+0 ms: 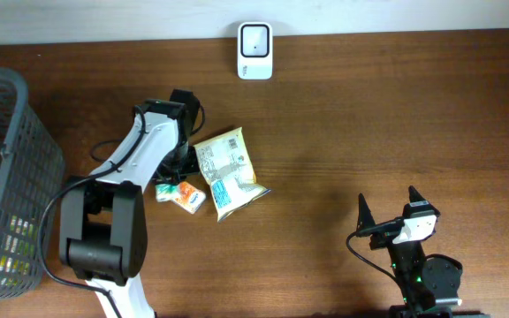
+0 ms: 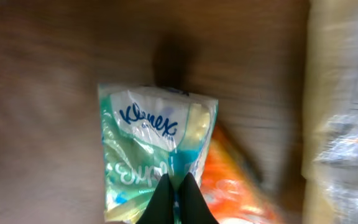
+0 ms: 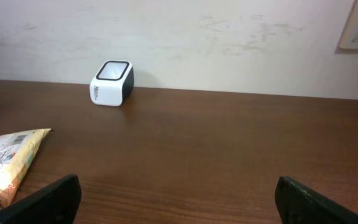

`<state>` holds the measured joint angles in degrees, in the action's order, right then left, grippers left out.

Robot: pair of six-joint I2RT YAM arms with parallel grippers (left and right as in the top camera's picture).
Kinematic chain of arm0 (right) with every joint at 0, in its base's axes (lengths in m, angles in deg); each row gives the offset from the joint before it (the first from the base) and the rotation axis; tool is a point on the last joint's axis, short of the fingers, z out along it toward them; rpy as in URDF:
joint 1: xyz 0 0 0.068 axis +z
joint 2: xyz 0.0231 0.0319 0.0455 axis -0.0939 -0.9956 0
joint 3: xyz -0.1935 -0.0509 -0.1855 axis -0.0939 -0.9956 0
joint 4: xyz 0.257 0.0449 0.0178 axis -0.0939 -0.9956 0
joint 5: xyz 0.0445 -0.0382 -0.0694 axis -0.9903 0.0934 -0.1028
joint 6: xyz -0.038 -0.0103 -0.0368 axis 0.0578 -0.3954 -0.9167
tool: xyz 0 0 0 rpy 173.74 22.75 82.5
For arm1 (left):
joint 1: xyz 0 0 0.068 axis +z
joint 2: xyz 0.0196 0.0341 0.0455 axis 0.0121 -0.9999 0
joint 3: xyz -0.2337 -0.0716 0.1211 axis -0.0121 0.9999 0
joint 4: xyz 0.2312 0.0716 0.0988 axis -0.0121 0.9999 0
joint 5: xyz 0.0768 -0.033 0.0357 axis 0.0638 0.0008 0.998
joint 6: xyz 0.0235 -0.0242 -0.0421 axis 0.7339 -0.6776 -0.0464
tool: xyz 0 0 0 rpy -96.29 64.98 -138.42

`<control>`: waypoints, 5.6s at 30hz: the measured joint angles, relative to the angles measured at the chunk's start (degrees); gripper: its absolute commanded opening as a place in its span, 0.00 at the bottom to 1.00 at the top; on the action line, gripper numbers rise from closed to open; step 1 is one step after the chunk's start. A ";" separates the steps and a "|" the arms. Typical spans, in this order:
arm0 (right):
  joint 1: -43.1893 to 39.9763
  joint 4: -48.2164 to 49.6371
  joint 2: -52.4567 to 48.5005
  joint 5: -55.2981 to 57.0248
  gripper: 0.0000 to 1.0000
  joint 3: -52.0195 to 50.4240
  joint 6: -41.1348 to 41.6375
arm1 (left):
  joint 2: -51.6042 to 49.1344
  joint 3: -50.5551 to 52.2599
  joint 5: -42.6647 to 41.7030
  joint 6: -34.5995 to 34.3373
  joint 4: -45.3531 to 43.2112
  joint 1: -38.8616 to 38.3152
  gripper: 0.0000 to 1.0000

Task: Scan the item barcode
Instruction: 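Place the green Kleenex pack beside the orange pack on the table, then reach into the basket and grasp the green tea drink carton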

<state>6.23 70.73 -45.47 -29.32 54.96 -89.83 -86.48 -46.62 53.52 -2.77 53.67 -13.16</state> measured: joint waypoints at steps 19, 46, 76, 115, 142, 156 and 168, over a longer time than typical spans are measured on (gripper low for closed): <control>0.00 0.00 0.00 0.00 0.99 0.00 -0.04 | 1.31 8.70 -3.41 0.52 -24.09 -4.76 0.00; 0.00 0.02 0.04 0.00 0.99 0.00 -0.02 | 9.57 -51.17 3.10 -0.11 22.23 33.31 0.97; 0.00 0.02 0.04 0.00 0.99 0.00 0.00 | 0.96 -4.39 -18.45 34.80 -5.97 65.64 0.00; 0.00 0.02 0.04 0.00 0.99 0.00 -0.02 | -3.85 -22.05 -16.94 28.72 -1.11 65.85 0.78; 0.00 0.02 0.04 -0.02 0.99 0.00 -0.02 | -2.78 -9.42 -4.79 25.07 2.56 67.95 0.82; 0.00 0.02 0.04 0.00 0.99 0.00 -0.02 | -2.71 -9.35 -6.82 55.60 -10.16 67.95 0.84; 0.00 0.02 0.04 0.00 0.98 0.00 -0.02 | -1.07 -6.58 -15.93 22.84 -9.46 62.93 0.99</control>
<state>6.23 70.75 -45.43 -29.32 54.96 -89.85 -87.56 -53.20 37.59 20.07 44.20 49.77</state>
